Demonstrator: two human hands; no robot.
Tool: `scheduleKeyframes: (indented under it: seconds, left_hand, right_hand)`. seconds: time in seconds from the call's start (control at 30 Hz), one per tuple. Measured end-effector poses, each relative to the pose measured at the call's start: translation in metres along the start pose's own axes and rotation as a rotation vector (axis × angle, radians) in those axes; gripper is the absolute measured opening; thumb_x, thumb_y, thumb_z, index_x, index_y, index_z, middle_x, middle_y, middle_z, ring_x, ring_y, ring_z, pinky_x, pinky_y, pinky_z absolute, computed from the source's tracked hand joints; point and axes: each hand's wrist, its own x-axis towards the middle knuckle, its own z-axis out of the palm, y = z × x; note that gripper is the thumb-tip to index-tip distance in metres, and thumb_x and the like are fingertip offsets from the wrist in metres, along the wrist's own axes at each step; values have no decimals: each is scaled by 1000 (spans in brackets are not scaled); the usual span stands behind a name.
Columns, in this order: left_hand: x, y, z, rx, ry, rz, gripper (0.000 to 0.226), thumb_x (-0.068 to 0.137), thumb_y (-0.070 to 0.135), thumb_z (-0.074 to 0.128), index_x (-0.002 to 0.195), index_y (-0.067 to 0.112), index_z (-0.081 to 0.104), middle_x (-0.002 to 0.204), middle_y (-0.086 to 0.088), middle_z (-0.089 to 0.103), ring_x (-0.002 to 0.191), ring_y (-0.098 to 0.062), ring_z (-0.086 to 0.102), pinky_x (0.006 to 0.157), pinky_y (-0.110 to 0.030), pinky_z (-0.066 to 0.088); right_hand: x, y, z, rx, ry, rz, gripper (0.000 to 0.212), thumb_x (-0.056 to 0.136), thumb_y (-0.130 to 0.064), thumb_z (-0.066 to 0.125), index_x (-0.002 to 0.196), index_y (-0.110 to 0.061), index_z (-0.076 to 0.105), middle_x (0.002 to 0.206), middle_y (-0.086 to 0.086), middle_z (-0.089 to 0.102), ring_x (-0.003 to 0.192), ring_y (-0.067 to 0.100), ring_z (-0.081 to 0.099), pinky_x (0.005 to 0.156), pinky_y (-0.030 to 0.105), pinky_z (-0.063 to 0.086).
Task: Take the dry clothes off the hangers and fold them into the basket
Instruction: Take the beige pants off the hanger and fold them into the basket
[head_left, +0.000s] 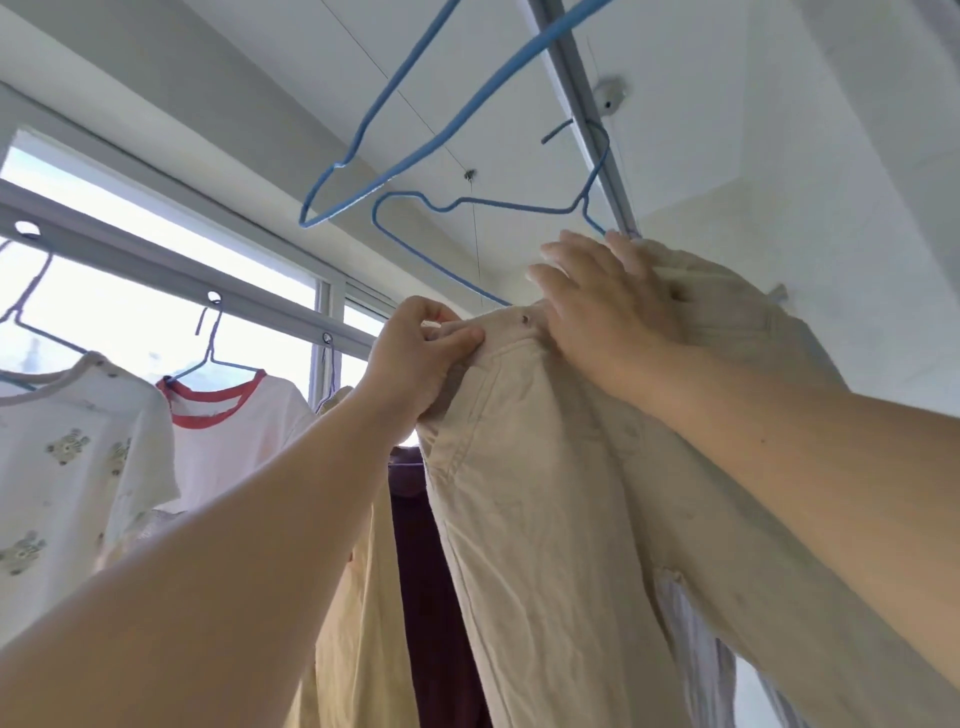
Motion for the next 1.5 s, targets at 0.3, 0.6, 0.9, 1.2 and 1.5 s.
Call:
scheduleKeyframes:
  seconds: [0.3,0.6,0.9,1.2,1.5]
  left_hand:
    - [-49,-1,22,223,-239,-54,14,80,19,71,87,18,58,67,4,49,65,-12,50,64,-26,45]
    - [-129,-3,27,426,-426,-160,18,77,15,72,91,14,61,71,5,57,67,-6,53,61,-17,45]
    - [-221,0,3,495,-389,-335,15,78,13,71,84,18,59,85,1,58,78,-9,55,74,-22,50]
    - [-334,-4,-24,424,-252,-572,18,74,14,75,82,18,59,81,5,59,71,-4,55,63,-13,49]
    - [-431,-22,-69,471,-242,-816,24,71,13,78,81,25,60,85,3,61,80,-13,57,78,-30,49]
  right_hand:
    - [-83,-17,-14,191,-183,-27,31,88,-11,49,116,-13,62,123,5,58,117,26,51,97,37,30]
    - [-179,-49,-40,688,-593,126,35,98,-23,34,130,-21,48,123,4,57,115,24,50,96,39,35]
    - [-255,-81,-76,1063,-918,191,38,88,-37,55,122,-26,45,100,-3,61,94,20,58,85,42,49]
    - [-352,-99,-102,1076,-1349,124,28,74,-30,68,99,-24,58,92,-1,62,82,17,59,69,31,49]
    - [-412,-109,-125,1294,-1521,273,12,77,-19,67,74,-27,59,75,-6,59,75,11,56,59,23,41]
